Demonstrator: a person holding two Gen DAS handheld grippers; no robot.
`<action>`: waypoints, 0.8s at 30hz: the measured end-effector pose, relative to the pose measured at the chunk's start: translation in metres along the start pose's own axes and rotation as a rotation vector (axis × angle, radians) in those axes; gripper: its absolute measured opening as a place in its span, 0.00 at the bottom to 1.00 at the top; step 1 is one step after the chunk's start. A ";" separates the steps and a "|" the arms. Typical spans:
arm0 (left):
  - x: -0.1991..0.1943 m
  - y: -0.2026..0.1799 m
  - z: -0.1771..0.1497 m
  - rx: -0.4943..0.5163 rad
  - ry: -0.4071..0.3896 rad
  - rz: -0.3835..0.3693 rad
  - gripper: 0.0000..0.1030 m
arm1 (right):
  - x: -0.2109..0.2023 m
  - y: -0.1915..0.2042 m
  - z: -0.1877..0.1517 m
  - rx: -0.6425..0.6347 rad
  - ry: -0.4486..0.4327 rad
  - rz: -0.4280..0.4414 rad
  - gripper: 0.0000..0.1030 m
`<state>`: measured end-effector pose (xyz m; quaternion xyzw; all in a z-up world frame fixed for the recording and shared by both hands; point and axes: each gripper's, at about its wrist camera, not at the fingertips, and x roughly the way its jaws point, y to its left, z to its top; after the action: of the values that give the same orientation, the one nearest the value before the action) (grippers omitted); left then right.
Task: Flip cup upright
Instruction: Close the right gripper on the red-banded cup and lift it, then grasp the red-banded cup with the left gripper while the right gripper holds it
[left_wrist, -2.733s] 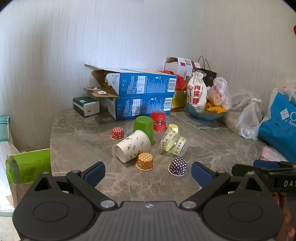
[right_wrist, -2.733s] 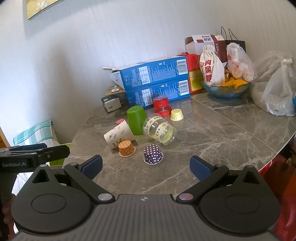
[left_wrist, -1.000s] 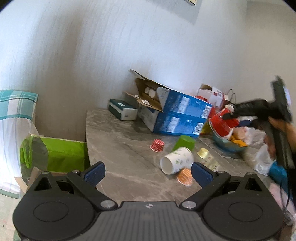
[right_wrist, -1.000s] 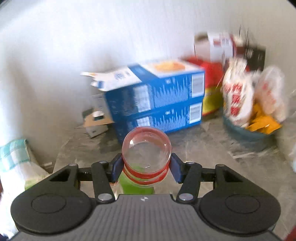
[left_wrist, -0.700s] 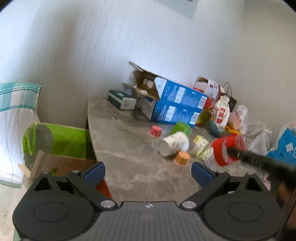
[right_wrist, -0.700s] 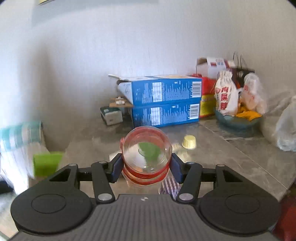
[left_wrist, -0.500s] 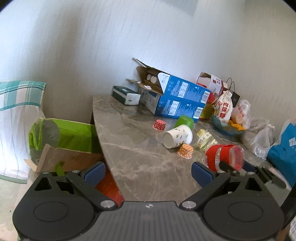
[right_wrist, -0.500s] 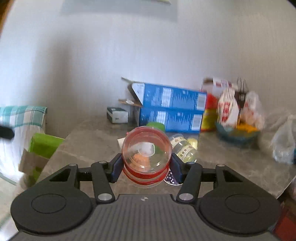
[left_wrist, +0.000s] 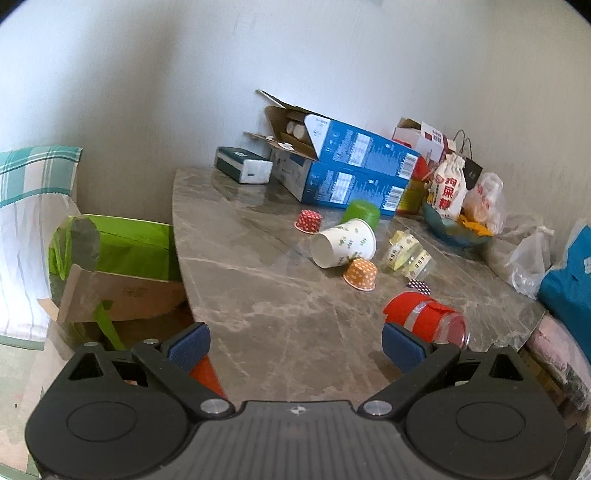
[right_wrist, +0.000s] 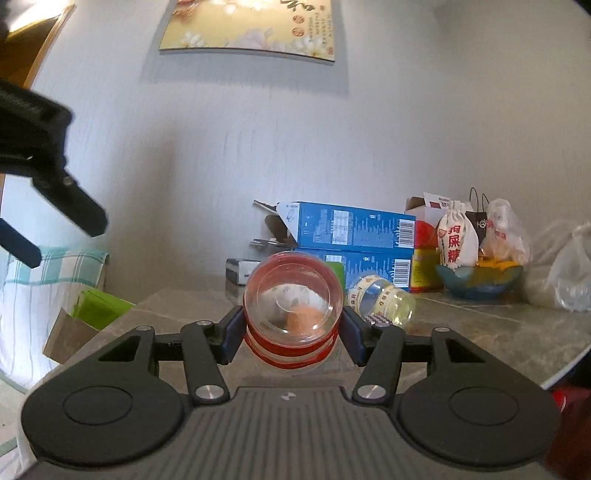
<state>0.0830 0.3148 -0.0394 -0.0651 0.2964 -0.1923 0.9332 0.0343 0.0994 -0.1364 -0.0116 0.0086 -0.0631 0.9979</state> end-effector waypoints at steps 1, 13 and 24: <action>0.002 -0.005 -0.002 0.006 0.004 0.001 0.98 | -0.003 0.000 -0.005 0.001 -0.015 -0.003 0.56; 0.014 -0.041 0.000 0.030 0.058 -0.027 0.98 | -0.013 -0.003 -0.027 0.030 -0.069 0.051 0.64; 0.054 -0.078 0.022 -0.031 0.309 -0.107 0.98 | -0.018 -0.008 -0.029 0.072 -0.024 0.061 0.72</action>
<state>0.1108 0.2224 -0.0317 -0.0649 0.4354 -0.2448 0.8639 0.0152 0.0930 -0.1650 0.0240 -0.0051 -0.0327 0.9992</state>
